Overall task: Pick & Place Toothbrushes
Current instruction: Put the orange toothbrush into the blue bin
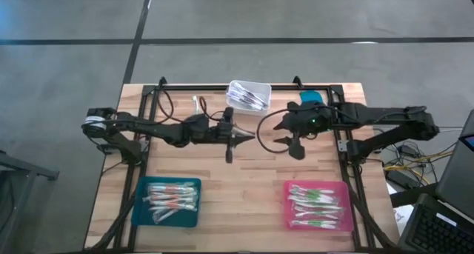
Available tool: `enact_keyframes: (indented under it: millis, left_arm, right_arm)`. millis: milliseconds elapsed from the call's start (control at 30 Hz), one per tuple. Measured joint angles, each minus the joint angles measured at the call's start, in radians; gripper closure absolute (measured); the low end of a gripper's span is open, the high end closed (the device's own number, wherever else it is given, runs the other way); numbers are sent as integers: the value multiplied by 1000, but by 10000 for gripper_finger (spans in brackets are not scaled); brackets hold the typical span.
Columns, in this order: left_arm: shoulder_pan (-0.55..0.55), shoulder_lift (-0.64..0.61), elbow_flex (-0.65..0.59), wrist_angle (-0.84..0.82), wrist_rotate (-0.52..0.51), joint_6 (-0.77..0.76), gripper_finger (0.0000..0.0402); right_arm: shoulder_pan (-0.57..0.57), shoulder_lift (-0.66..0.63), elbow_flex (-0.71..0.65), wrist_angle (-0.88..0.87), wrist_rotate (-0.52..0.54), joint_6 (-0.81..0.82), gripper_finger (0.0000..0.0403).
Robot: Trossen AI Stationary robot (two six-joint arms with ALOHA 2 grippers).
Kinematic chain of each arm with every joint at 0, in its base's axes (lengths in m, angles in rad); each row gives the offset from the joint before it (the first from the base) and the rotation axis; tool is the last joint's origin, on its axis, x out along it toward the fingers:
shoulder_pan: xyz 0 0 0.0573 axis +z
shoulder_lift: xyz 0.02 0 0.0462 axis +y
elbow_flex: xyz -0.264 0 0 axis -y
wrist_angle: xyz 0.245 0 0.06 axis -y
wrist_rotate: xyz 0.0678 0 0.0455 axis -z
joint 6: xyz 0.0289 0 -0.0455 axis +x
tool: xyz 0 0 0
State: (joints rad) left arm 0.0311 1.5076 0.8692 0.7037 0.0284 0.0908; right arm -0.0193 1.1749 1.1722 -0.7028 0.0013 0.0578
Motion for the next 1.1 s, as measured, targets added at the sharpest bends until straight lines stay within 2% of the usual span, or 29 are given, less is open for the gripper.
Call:
enact_keyframes:
  millis: [200,367,767,1100]
  left_arm:
    - [0,-1,0,47,6,33,379]
    - [0,-1,2,49,6,38,378]
    - [0,-1,3,82,5,70,378]
    - [0,-1,0,79,5,74,378]
  right_arm:
    - [0,-29,-183,329,-1,-28,201]
    - [0,-7,-253,513,-1,-41,210]
    - [-1,100,-222,562,1,-57,245]
    - [-1,102,-194,558,0,-41,343]
